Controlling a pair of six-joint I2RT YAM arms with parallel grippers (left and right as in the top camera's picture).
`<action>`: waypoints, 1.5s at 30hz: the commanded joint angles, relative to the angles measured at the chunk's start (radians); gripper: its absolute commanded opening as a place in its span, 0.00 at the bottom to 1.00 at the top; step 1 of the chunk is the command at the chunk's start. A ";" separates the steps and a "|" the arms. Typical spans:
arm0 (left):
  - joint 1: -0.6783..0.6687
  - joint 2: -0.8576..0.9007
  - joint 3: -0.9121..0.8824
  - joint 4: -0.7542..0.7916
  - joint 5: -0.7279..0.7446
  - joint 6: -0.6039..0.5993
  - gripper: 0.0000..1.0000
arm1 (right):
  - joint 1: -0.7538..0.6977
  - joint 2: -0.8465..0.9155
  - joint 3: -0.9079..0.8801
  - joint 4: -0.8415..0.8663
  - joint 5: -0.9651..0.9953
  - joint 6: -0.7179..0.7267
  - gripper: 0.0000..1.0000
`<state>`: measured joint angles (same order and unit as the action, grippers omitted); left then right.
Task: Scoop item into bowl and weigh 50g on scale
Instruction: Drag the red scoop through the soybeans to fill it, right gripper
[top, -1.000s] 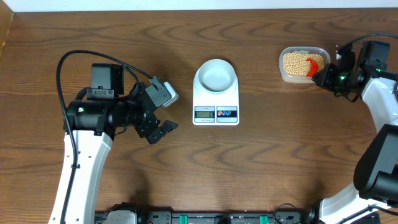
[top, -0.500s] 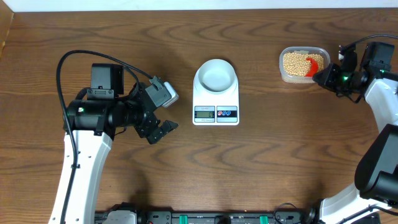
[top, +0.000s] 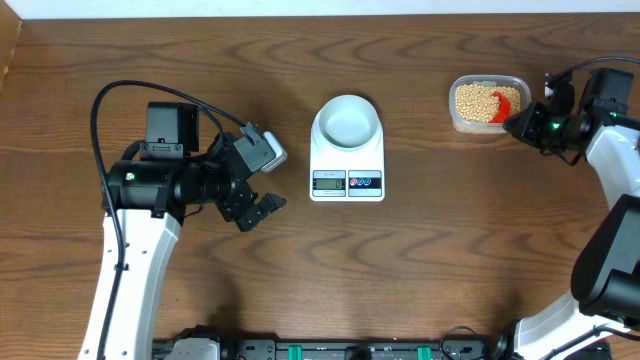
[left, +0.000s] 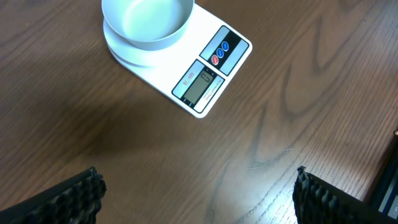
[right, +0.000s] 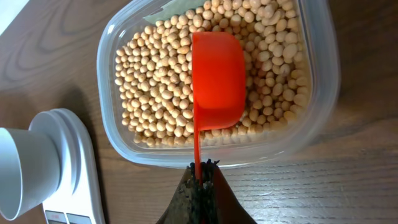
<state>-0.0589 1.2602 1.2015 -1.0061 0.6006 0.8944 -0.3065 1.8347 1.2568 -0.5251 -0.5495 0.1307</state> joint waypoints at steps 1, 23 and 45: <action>0.005 -0.006 0.027 -0.002 0.017 -0.001 0.99 | -0.009 0.017 0.005 0.006 0.027 0.014 0.01; 0.005 -0.006 0.027 -0.002 0.017 -0.001 0.99 | -0.101 0.017 0.005 0.009 -0.286 0.014 0.01; 0.005 -0.006 0.027 -0.002 0.017 -0.001 0.99 | -0.049 0.110 -0.015 0.003 -0.212 0.003 0.01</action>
<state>-0.0589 1.2602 1.2015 -1.0065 0.6006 0.8944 -0.3660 1.8854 1.2552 -0.5156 -0.7444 0.1333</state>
